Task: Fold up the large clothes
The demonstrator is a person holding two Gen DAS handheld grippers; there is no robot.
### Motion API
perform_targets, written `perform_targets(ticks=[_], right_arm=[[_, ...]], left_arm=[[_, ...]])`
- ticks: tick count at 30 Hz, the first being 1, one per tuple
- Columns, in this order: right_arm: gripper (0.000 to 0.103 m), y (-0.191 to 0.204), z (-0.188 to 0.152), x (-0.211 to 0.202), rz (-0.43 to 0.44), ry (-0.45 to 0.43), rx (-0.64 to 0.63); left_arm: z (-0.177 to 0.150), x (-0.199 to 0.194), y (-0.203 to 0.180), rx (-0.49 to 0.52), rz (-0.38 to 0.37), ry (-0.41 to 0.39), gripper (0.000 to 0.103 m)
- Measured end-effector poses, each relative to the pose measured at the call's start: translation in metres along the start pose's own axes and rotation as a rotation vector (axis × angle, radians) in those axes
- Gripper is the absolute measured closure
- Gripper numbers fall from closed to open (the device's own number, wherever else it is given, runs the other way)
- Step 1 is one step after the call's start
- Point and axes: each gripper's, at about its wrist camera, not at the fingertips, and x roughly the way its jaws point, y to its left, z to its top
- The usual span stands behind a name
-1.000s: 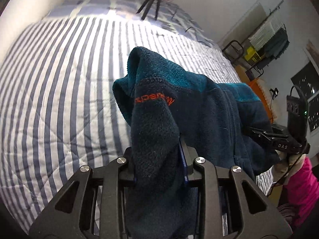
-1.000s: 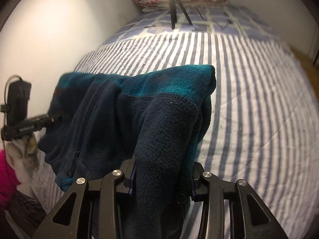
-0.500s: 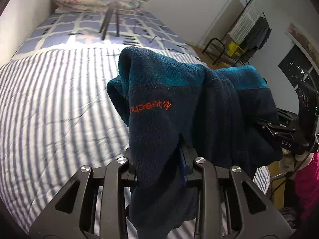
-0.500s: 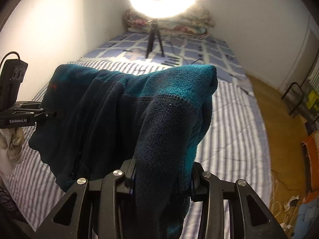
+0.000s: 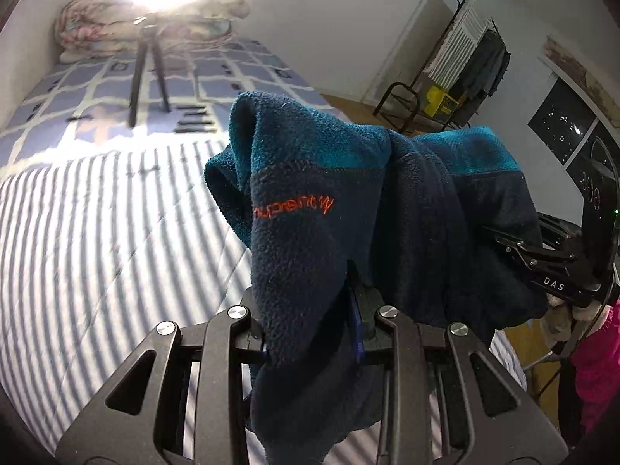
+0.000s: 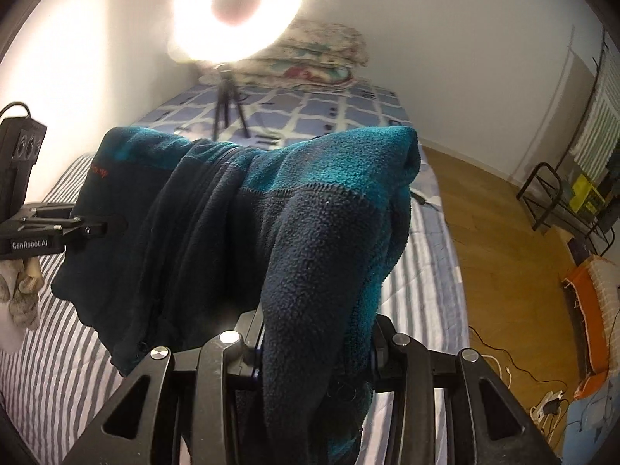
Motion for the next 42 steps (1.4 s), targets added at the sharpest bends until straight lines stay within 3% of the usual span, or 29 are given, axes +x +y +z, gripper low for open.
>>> perform_targets(ticks=[11,23,26,29,30,36,42], right_arm=[[0.065,-0.073,0.041,0.062,-0.029,-0.067,0.065],[0.063,-0.1,0.05,0.139,-0.008,-0.029,0.118],[0.048,-0.11,0.049,0.16,-0.086,0.022,0.15],[0.046,-0.12,0.046,0.177,-0.252,0.07,0.174],[0.047,-0.122,0.045,0.18,-0.257,0.082,0.179],[0.048,-0.109,0.046,0.163,-0.252,0.039,0.165],[0.048,-0.089,0.051,0.113,-0.205,-0.035,0.188]], left_arm=[[0.06,0.073,-0.012,0.014,0.002,-0.055,0.075],[0.072,0.126,0.009,-0.007,0.059,-0.035,0.074],[0.07,0.14,0.02,-0.025,0.123,-0.004,0.069],[0.067,0.148,0.024,-0.007,0.233,0.005,0.065],[0.065,0.15,0.024,0.008,0.279,0.004,0.065],[0.058,0.135,0.016,0.043,0.296,-0.012,0.062],[0.047,0.081,-0.012,0.096,0.278,-0.057,0.062]])
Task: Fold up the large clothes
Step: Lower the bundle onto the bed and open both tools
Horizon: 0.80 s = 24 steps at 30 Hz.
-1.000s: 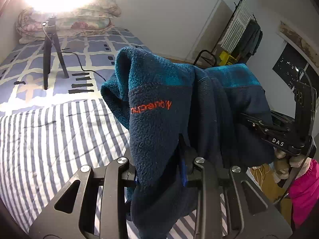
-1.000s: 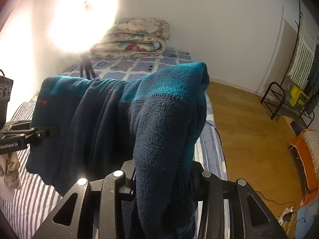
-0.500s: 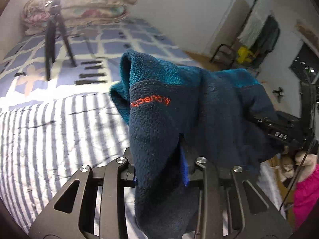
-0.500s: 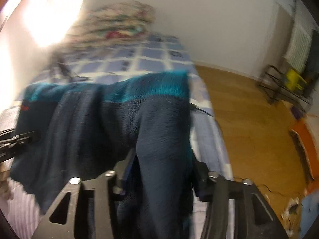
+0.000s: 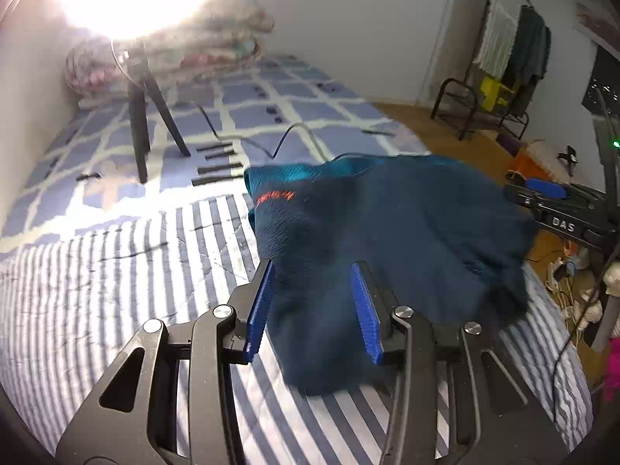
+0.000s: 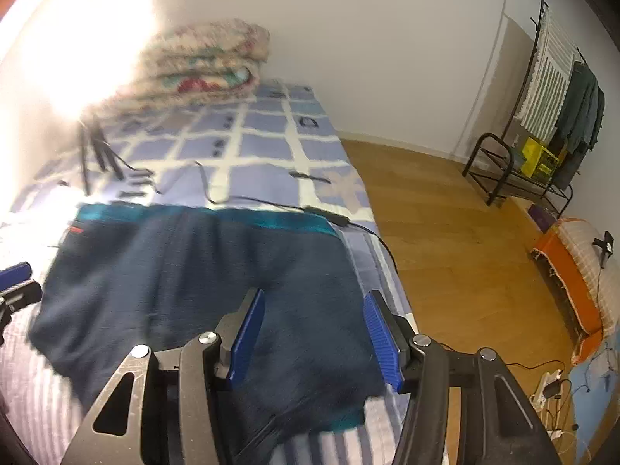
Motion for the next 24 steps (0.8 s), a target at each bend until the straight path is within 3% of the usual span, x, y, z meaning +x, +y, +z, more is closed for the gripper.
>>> perform_targets(ticks=[11,21,24], right_arm=[[0.045,0.031,-0.018,-0.16,0.101,-0.119,0.006],[0.043,0.059,-0.08,-0.272,0.12,-0.169,0.034],[0.043,0.058,-0.104,-0.297,0.135,-0.175,0.076]], left_arm=[[-0.017,-0.164,-0.021,0.043,-0.009,-0.129,0.062],[-0.065,-0.272,-0.035,0.079,-0.003,-0.188,0.06],[-0.085,-0.295,-0.037,0.073,-0.011,-0.191,0.053]])
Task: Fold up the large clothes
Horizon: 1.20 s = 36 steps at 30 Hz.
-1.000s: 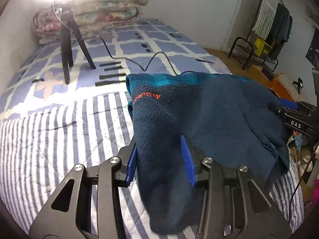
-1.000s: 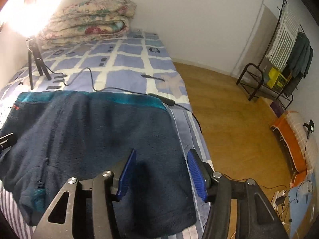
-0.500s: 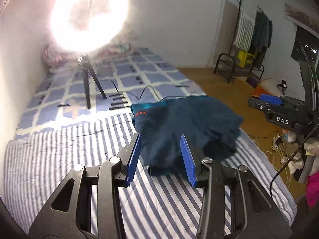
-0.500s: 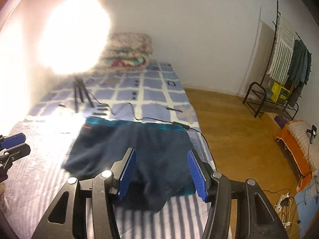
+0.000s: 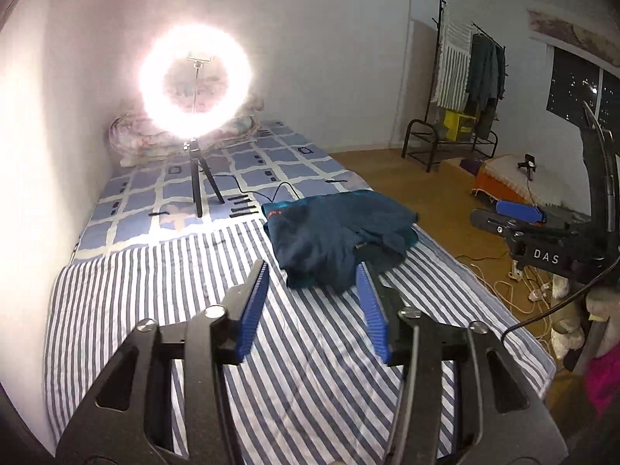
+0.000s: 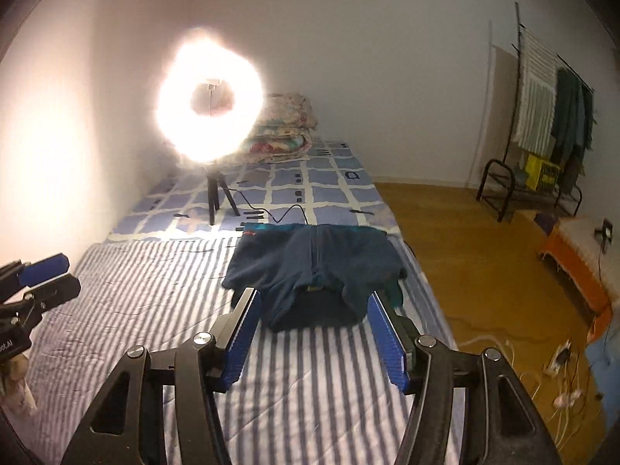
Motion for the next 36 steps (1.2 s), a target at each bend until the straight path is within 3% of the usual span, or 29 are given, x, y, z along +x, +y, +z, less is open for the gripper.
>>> perform_targets(ticks=[4,7,10,11,15,17,19,28,36], right_arm=[[0.042,0.001,-0.026,-0.031,0.005,-0.015,0.029],[0.034,0.006,-0.046,-0.05,-0.012,-0.029,0.025],[0.032,0.009,-0.06,-0.06,-0.012,-0.038,0.017],[0.028,0.009,-0.064,-0.063,-0.007,-0.045,0.02],[0.016,0.007,-0.071,-0.07,-0.021,-0.077,0.038],[0.009,0.006,-0.072,-0.074,-0.03,-0.101,0.043],[0.002,0.007,-0.074,-0.078,-0.036,-0.122,0.039],[0.0,0.012,-0.076,-0.065,-0.042,-0.117,-0.002],[0.0,0.022,-0.077,-0.064,-0.037,-0.124,-0.02]], left_arm=[[-0.021,-0.032,-0.004,0.001,-0.007,-0.003,0.051],[-0.034,-0.053,-0.009,0.005,-0.009,-0.019,0.036],[-0.044,-0.071,-0.014,0.024,-0.005,-0.045,0.029],[-0.047,-0.076,-0.015,0.029,-0.004,-0.054,0.022],[-0.053,-0.088,-0.022,0.048,-0.002,-0.071,0.017],[-0.055,-0.089,-0.026,0.071,0.011,-0.069,0.005],[-0.059,-0.091,-0.027,0.081,0.027,-0.078,0.0],[-0.073,-0.091,-0.022,0.07,0.129,-0.054,0.0],[-0.077,-0.089,-0.02,0.079,0.155,-0.042,0.0]])
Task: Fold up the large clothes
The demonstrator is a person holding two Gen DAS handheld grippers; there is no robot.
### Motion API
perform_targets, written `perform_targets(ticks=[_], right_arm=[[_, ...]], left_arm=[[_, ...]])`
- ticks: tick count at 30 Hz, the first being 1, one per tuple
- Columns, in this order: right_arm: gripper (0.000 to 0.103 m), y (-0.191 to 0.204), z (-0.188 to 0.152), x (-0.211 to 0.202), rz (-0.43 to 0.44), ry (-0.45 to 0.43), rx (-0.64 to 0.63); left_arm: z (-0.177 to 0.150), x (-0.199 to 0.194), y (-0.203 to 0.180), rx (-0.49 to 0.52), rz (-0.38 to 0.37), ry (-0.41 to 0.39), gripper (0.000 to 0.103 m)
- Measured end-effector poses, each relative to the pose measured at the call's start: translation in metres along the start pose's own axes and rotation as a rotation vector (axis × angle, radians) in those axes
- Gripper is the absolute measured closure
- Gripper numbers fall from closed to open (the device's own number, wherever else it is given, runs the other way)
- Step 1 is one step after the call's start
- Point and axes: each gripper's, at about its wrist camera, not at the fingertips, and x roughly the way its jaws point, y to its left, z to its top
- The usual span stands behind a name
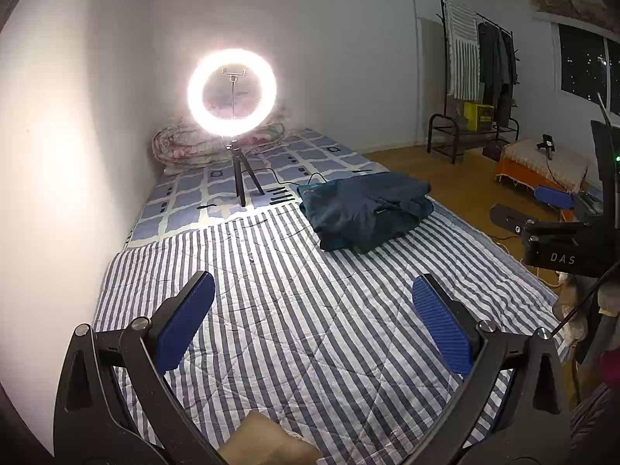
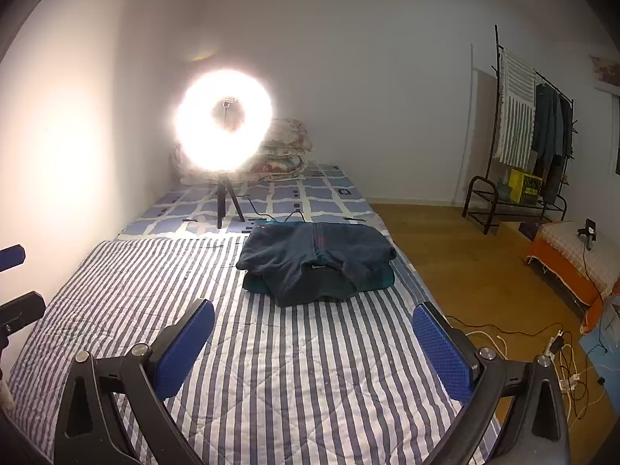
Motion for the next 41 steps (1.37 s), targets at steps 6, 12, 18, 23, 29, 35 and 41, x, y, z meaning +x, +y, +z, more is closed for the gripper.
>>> perform_targets(ticks=[6,12,18,23,29,35,41], right_arm=[[0.0,0.005,-0.004,0.002,-0.003,0.004,-0.009],[0.0,0.007,-0.005,0.0,-0.016,-0.013,-0.027],[0.0,0.007,-0.007,0.003,-0.013,-0.006,-0.032],[0.0,0.009,-0.008,0.004,-0.012,-0.001,-0.039],[0.0,0.012,-0.009,0.005,-0.012,0.004,-0.05],[0.0,0.014,-0.01,0.006,-0.008,0.009,-0.058],[0.0,0.014,-0.01,0.006,-0.004,0.01,-0.051]], left_arm=[[0.0,0.002,-0.001,0.009,0.001,0.005,0.0],[-0.001,0.003,-0.002,0.013,0.003,0.01,0.0],[-0.002,0.003,-0.003,0.018,0.014,0.019,0.0],[-0.002,0.004,-0.002,0.018,0.011,0.018,0.0],[-0.002,0.004,-0.002,0.019,0.009,0.021,0.0],[-0.003,0.0,-0.007,0.016,0.014,0.01,0.0],[-0.002,0.0,-0.01,0.003,0.013,0.02,0.0]])
